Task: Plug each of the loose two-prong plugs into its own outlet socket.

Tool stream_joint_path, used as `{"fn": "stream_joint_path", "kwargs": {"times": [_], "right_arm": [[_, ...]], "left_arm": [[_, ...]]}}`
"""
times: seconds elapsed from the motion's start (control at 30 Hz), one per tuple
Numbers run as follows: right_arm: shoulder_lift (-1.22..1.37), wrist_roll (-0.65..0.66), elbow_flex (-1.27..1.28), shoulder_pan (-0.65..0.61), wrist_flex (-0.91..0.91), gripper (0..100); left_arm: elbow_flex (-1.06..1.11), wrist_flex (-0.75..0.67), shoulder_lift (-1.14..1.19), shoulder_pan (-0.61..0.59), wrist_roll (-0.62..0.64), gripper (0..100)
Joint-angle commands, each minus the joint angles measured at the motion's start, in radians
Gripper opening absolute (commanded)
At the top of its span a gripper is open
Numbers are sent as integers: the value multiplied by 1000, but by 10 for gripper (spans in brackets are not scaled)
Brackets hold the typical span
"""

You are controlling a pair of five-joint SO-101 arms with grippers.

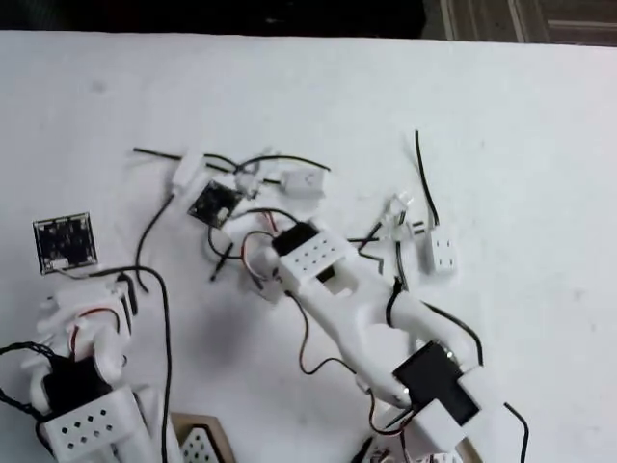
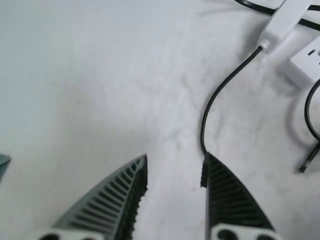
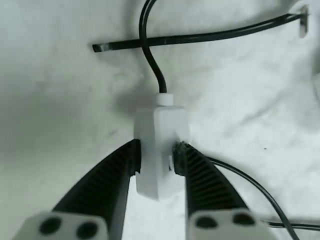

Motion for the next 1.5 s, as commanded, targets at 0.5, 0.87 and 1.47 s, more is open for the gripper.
{"fn": "stream_joint_path", "kwargs": {"times": [0.5,0.87,1.47], "right_arm": [[15,11,-150,268,97,97],[15,17,-152,252,162,106],[88,11,-150,150,219,205]], "left_arm": [[-5,-2,-12,-4,11,191],[-5,-2,-12,-4,11,191],[-3,-2,-12,-4,11,190]]}}
